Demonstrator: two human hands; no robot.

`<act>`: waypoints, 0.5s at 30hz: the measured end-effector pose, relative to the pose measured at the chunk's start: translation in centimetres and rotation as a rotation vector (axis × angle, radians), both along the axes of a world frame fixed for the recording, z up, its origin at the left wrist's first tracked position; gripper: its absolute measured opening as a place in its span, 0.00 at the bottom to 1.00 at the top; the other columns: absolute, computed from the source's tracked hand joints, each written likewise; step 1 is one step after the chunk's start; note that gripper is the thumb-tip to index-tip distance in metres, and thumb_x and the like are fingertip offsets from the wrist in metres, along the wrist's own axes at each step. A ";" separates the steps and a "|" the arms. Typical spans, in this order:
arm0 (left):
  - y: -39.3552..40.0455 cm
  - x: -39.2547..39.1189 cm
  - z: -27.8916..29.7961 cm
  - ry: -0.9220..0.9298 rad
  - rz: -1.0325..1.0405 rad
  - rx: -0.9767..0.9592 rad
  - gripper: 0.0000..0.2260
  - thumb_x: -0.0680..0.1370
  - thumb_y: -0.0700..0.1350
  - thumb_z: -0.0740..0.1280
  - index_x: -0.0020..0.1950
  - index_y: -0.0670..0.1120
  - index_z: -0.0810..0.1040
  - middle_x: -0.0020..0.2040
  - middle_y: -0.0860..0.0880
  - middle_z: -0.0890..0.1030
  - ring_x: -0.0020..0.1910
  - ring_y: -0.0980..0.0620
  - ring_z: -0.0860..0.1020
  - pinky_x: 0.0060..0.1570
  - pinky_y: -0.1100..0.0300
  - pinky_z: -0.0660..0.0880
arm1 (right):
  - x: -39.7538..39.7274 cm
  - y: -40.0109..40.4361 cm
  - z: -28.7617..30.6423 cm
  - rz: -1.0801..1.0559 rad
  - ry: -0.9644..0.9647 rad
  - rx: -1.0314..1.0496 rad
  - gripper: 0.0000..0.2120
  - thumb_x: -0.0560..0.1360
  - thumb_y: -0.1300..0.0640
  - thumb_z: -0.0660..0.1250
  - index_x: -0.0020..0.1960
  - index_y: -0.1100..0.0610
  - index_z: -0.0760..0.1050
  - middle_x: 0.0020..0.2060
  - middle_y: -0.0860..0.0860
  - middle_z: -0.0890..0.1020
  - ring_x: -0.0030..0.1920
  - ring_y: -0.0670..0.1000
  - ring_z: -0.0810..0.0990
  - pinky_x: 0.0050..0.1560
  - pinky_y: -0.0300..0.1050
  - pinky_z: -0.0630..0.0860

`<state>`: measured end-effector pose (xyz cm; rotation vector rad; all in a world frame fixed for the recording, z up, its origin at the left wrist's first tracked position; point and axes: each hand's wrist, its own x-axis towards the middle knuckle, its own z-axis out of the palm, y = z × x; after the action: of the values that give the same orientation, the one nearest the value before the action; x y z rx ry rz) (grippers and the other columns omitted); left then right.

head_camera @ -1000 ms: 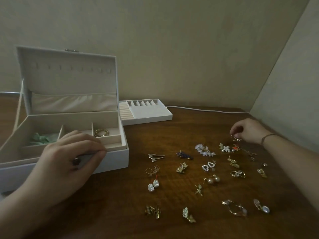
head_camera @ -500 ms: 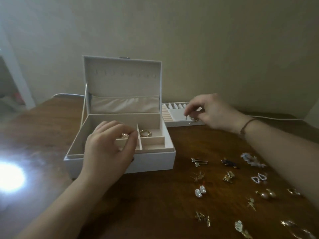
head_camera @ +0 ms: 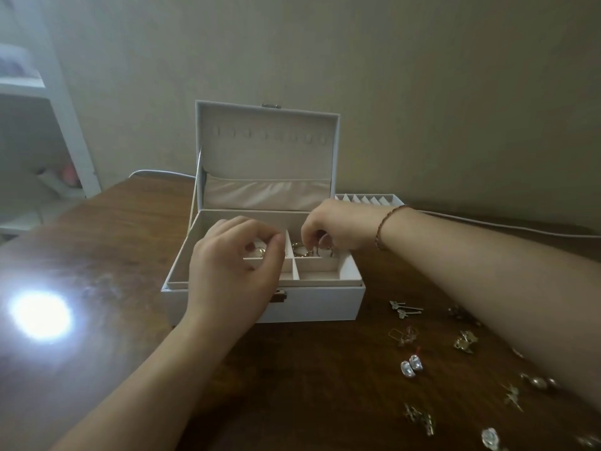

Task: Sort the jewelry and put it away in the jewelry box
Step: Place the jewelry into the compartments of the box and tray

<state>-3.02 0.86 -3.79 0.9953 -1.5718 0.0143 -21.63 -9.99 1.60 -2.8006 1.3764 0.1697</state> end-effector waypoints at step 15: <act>-0.2 -0.1 -0.1 0.003 -0.037 -0.003 0.06 0.75 0.44 0.70 0.39 0.54 0.79 0.34 0.60 0.76 0.36 0.56 0.75 0.36 0.61 0.71 | -1.6 2.3 0.9 -0.103 -0.056 0.096 0.24 0.77 0.69 0.54 0.64 0.49 0.77 0.60 0.46 0.79 0.61 0.46 0.75 0.63 0.41 0.72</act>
<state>-3.10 0.70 -3.87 0.9630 -1.5867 -0.0107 -23.22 -7.73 2.54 -2.6300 1.4541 0.1502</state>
